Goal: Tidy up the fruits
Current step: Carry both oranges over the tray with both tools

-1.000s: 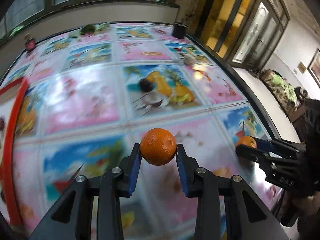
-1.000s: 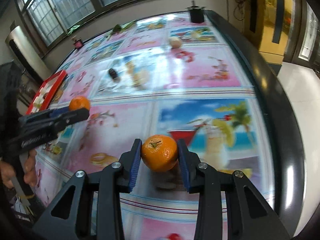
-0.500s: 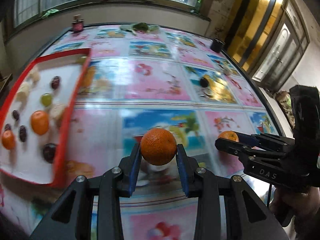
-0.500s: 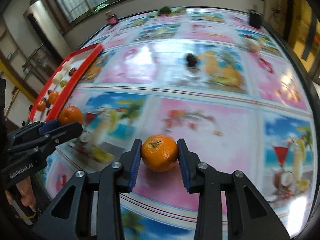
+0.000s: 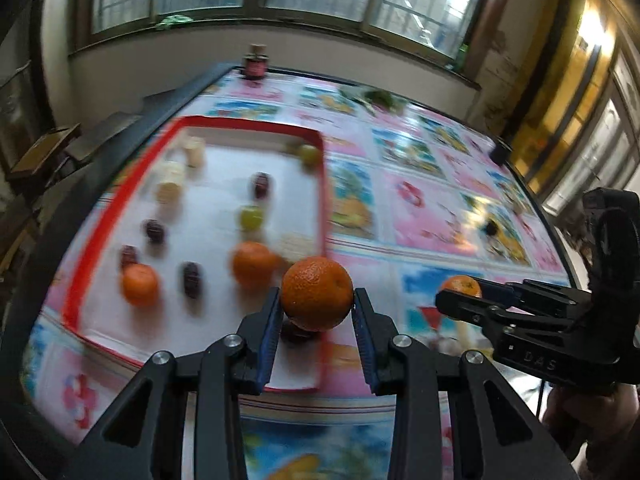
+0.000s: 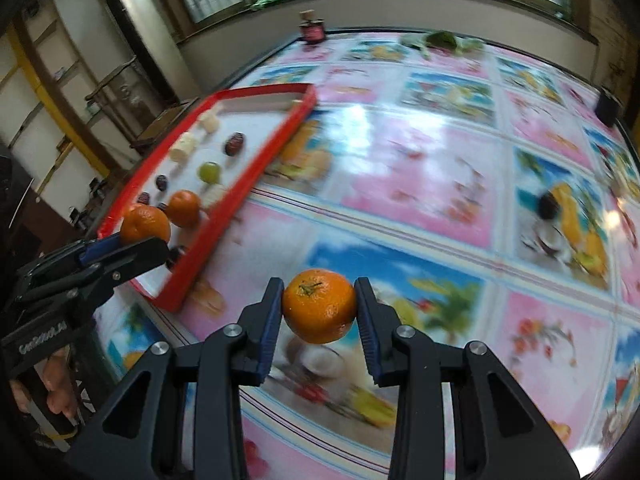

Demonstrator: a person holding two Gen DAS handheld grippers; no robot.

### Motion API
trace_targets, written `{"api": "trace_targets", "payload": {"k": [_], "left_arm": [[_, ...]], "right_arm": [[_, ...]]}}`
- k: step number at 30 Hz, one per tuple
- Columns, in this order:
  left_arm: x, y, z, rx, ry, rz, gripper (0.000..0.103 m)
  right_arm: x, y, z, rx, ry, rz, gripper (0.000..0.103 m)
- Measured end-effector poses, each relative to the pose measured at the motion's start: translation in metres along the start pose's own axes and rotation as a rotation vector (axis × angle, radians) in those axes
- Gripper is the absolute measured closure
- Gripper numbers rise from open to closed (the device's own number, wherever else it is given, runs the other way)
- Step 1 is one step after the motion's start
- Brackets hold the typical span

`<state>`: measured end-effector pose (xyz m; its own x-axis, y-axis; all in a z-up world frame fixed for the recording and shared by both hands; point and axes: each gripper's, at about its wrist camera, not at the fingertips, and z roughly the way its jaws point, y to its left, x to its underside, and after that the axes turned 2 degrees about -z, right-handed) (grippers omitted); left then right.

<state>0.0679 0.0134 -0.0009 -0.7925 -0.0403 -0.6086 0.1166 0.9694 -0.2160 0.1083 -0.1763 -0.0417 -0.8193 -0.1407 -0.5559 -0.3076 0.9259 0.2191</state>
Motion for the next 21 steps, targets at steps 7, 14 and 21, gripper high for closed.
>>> {"api": "trace_targets", "payload": {"k": [7, 14, 21], "left_arm": [[-0.012, 0.044, -0.001, -0.069, -0.011, -0.048, 0.069], [-0.029, 0.071, 0.009, -0.104, -0.012, -0.083, 0.069], [-0.049, 0.083, 0.031, -0.121, -0.008, -0.094, 0.069]], "right_arm": [[-0.031, 0.031, 0.017, -0.041, -0.004, -0.055, 0.065], [-0.064, 0.05, 0.039, -0.065, -0.007, -0.082, 0.065], [-0.096, 0.061, 0.064, -0.068, -0.016, -0.114, 0.065]]}}
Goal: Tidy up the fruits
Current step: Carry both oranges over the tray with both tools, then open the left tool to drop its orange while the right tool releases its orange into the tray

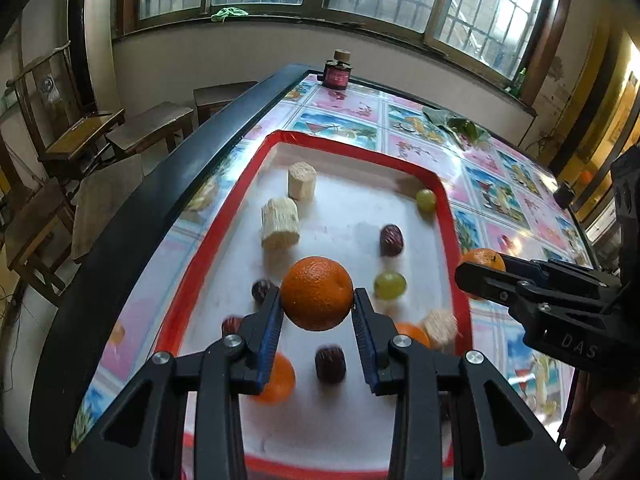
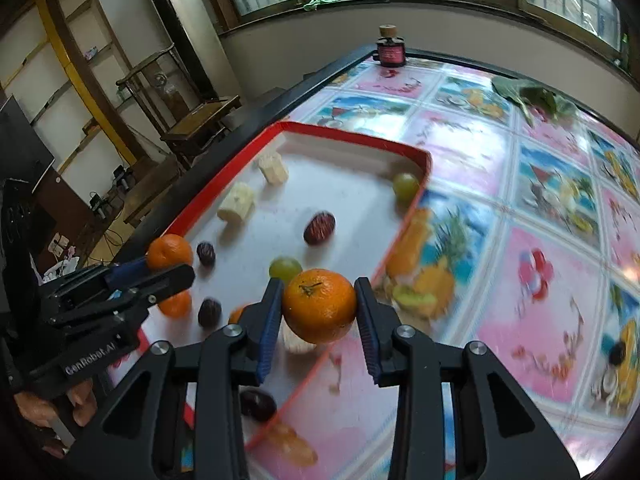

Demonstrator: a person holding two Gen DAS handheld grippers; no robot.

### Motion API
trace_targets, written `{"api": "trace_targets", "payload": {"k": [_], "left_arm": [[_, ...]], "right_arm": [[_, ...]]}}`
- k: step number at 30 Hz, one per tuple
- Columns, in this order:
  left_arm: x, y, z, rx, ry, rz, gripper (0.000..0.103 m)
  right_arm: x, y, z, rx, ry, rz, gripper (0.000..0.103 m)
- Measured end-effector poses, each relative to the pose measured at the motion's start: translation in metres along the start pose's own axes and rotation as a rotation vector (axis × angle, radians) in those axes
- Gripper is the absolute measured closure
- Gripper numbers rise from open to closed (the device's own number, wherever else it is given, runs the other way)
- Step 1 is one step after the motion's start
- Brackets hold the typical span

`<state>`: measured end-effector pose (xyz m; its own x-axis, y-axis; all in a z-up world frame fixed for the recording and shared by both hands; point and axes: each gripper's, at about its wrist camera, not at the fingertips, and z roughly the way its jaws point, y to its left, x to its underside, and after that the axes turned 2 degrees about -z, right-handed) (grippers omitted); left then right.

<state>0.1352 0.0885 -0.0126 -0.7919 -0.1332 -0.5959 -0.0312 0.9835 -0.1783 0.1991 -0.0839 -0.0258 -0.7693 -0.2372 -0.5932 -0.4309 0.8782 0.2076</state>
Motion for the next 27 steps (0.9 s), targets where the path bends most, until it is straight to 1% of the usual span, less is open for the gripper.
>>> {"api": "trace_targets", "payload": {"k": [4, 11, 21, 27], "left_arm": [[-0.008, 0.001, 0.015, -0.003, 0.015, -0.006, 0.069], [-0.014, 0.0, 0.034, -0.012, 0.039, 0.008, 0.069], [-0.015, 0.002, 0.053, -0.017, 0.082, 0.007, 0.069], [-0.015, 0.001, 0.053, -0.025, 0.074, 0.017, 0.068]], "right_arm": [[-0.011, 0.0, 0.02, 0.004, 0.021, -0.009, 0.065], [-0.013, -0.003, 0.041, 0.007, 0.049, -0.02, 0.065], [-0.013, -0.002, 0.053, 0.017, 0.074, -0.055, 0.065], [-0.011, 0.0, 0.057, 0.013, 0.085, -0.065, 0.065]]}}
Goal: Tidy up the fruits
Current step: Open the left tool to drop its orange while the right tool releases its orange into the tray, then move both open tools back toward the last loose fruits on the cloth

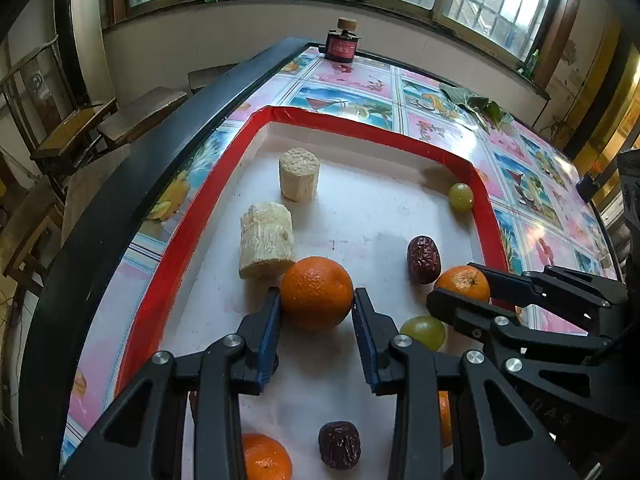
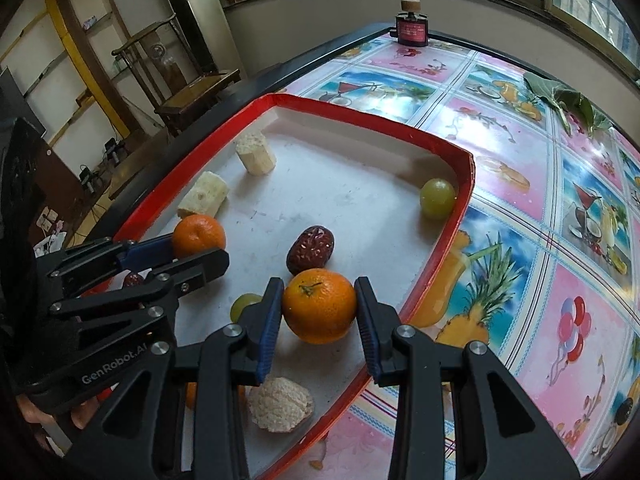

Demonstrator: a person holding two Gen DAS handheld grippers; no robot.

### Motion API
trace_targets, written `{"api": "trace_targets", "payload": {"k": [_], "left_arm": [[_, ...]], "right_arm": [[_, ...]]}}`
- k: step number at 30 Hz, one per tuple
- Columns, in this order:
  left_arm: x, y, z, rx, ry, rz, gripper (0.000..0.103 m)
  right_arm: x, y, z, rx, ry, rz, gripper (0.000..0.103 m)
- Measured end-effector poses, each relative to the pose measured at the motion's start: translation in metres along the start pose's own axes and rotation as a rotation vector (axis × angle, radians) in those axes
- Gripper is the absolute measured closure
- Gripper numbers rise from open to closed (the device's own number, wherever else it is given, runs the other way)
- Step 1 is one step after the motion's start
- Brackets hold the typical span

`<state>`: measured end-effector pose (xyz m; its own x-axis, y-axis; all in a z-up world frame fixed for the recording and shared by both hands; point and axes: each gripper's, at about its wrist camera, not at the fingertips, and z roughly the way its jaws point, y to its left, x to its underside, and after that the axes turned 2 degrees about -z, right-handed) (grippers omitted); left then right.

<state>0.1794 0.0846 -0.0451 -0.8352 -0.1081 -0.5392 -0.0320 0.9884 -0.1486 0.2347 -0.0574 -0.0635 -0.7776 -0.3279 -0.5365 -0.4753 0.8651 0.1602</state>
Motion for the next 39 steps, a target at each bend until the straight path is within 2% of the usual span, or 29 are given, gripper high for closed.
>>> {"api": "trace_targets", "payload": {"k": [5, 9, 13, 24, 26, 31, 39], "left_arm": [[0.001, -0.001, -0.001, -0.007, 0.001, 0.004, 0.068], [0.001, -0.001, 0.001, -0.021, 0.011, 0.003, 0.06], [0.002, 0.0, -0.001, -0.033, 0.002, 0.009, 0.057], [0.004, 0.009, -0.009, -0.065, -0.009, -0.024, 0.034], [0.004, 0.01, -0.011, -0.063, -0.018, -0.029, 0.033], [0.005, 0.01, -0.018, -0.068, -0.035, -0.019, 0.031], [0.01, 0.002, -0.032, -0.075, -0.068, 0.022, 0.031]], "right_arm": [[-0.001, 0.001, 0.001, 0.003, 0.002, -0.002, 0.065], [-0.001, 0.002, 0.001, 0.015, 0.005, -0.001, 0.065], [-0.001, 0.003, 0.002, 0.021, 0.013, -0.001, 0.064], [-0.003, 0.001, -0.002, 0.036, 0.024, 0.023, 0.064], [-0.003, 0.002, -0.004, 0.039, 0.024, 0.029, 0.063], [-0.003, 0.002, -0.017, 0.055, -0.009, 0.044, 0.052], [0.002, 0.004, -0.033, 0.052, -0.029, 0.068, 0.052]]}}
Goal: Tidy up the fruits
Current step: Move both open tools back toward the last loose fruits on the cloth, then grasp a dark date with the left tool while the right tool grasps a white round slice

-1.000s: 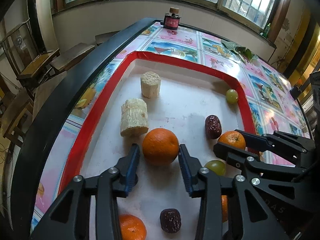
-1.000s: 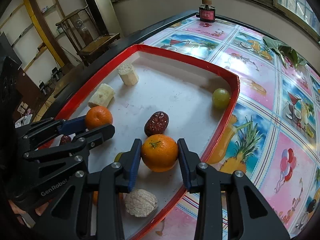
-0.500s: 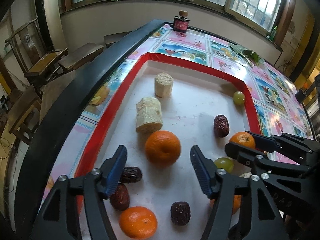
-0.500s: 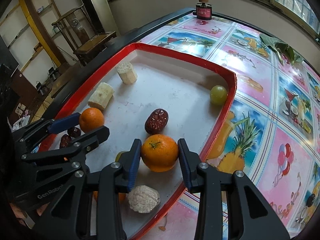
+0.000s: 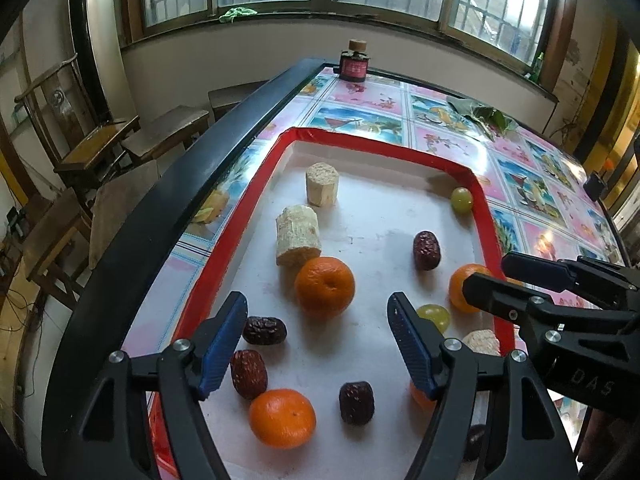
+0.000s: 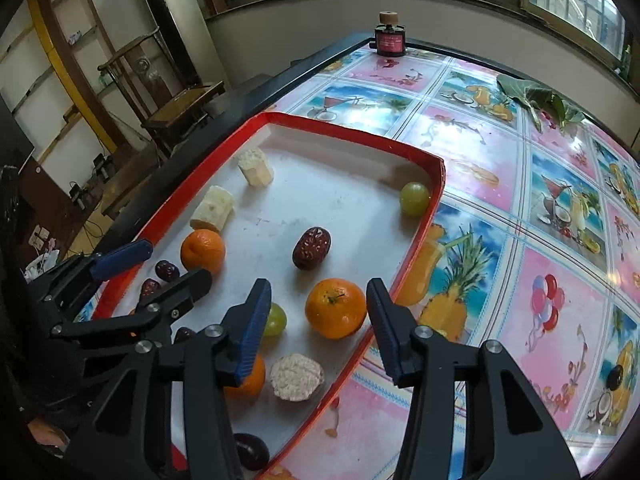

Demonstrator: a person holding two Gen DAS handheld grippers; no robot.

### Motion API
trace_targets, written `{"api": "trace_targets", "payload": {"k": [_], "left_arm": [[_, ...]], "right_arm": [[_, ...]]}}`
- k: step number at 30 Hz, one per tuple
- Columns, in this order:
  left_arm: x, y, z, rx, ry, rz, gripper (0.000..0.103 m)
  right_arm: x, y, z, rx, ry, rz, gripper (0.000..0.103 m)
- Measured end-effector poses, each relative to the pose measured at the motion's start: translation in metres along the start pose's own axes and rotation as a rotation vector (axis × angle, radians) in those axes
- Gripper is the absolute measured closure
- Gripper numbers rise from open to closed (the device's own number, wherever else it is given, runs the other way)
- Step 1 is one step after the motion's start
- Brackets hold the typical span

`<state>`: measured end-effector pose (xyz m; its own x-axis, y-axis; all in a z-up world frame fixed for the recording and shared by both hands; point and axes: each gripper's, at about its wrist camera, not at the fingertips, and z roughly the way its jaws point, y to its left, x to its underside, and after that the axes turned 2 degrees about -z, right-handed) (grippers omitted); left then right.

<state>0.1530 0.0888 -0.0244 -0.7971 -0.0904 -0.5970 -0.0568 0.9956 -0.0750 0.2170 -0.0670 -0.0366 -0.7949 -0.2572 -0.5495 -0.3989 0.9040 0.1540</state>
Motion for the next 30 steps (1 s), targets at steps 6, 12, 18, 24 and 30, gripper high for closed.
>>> {"api": "trace_targets", "payload": {"k": [6, 12, 18, 24, 30], "left_arm": [[0.005, -0.011, -0.013, 0.005, -0.018, 0.018, 0.03], [0.013, -0.039, -0.022, 0.036, -0.019, 0.051, 0.03], [0.019, -0.097, -0.026, 0.092, -0.016, 0.128, 0.029], [0.027, -0.179, -0.018, 0.171, 0.021, 0.209, 0.029], [0.037, -0.271, -0.002, 0.235, 0.064, 0.271, 0.029]], "right_arm": [[0.014, 0.0, -0.018, 0.006, -0.012, 0.0, 0.052], [0.033, -0.018, -0.042, 0.016, -0.029, 0.034, 0.051], [0.065, -0.068, -0.074, 0.068, -0.053, 0.12, 0.051], [0.104, -0.159, -0.122, 0.186, -0.084, 0.257, 0.051], [0.143, -0.254, -0.16, 0.299, -0.082, 0.388, 0.051]]}}
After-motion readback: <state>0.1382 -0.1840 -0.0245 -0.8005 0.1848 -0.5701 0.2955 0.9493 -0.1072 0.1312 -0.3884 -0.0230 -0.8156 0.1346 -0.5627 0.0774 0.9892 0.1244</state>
